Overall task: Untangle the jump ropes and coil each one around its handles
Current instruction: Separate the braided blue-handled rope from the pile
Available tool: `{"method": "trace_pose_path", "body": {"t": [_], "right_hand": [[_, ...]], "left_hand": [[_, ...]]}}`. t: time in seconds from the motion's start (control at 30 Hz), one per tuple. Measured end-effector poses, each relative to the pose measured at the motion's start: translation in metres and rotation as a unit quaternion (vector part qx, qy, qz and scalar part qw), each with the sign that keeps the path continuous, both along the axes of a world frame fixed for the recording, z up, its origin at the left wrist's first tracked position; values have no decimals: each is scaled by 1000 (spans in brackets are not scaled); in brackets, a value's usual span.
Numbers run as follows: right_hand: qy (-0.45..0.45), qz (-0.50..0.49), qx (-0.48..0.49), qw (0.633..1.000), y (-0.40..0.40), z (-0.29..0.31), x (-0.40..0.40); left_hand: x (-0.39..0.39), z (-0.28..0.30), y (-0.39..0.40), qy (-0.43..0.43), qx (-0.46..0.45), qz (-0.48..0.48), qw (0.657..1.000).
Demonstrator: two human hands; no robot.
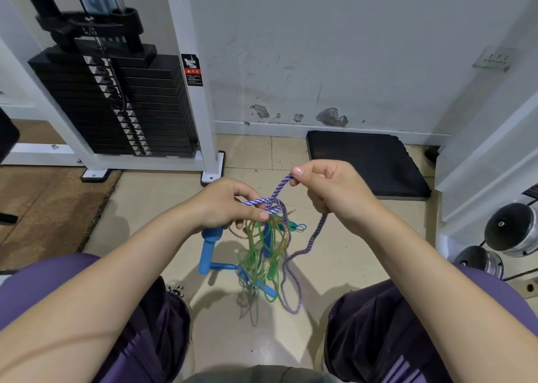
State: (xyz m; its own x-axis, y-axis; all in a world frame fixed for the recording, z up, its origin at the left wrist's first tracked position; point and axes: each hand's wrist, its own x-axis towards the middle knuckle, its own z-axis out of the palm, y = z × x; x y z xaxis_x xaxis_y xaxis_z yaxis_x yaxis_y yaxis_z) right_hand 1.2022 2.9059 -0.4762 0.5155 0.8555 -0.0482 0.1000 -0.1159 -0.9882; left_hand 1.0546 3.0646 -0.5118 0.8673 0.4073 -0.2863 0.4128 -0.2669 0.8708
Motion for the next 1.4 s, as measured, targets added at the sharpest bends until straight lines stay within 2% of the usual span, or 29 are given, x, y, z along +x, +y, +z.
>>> {"method": "trace_pose_path", "body": {"t": [0.23,0.37,0.47,0.6,0.77,0.97,1.1,1.27,1.4], "right_hand": [[-10,-81,-17,997,-6,-3,25],[-2,-92,-38,995,-6,-7,34],[18,-44,-87,995,-4,-9,30],[16,58,-121,991,0,-12,7],[-100,91,-148,980,4,-9,-15],[-135,59,-159,976,5,-14,-8],[-165,29,-161,973,4,-11,-1],[-151,41,-142,977,5,-3,-10],[-126,80,-133,980,4,-2,-18]], "left_hand": [[-8,13,25,-56,65,69,994],[-15,19,27,-108,-11,36,993],[-16,20,20,-105,-37,17,994],[-11,17,4,-98,-30,41,994],[-5,10,1,-119,-5,93,988],[-7,14,13,-165,-170,133,962],[-7,15,13,-98,-138,100,980],[-4,22,6,0,-52,115,992],[-7,22,1,-3,-130,44,991]]}}
